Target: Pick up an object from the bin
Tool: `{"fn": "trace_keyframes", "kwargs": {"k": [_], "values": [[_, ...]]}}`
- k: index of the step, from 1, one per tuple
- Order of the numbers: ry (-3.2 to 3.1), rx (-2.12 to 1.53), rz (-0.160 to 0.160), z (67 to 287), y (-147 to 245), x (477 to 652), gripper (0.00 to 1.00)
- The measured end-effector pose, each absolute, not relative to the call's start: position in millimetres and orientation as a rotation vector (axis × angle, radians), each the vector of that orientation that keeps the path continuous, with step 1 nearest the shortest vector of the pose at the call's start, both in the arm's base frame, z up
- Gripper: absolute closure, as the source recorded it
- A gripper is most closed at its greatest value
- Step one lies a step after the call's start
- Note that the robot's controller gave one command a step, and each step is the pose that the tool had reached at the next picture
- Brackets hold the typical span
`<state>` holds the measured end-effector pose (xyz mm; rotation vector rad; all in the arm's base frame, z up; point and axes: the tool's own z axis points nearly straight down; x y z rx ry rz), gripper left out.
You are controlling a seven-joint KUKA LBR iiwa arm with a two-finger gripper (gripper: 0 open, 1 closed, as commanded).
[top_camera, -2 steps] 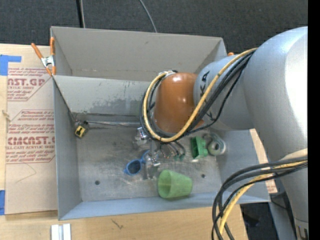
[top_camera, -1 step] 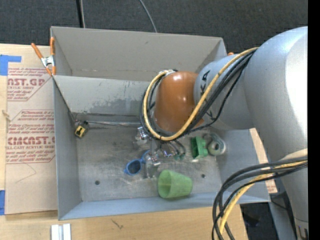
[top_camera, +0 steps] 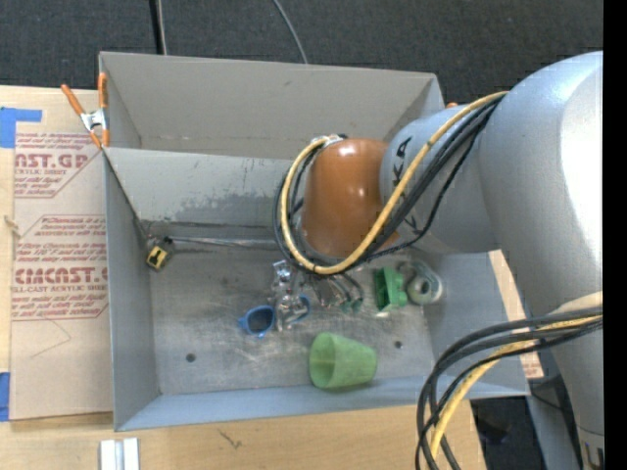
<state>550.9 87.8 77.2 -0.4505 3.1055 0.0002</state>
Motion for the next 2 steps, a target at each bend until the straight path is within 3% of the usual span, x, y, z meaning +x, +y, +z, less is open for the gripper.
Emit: {"fn": "trace_keyframes", "kwargs": {"k": [2], "values": [[3.100, -0.451, 0.000, 200, 90, 554.8, 1.00]]}}
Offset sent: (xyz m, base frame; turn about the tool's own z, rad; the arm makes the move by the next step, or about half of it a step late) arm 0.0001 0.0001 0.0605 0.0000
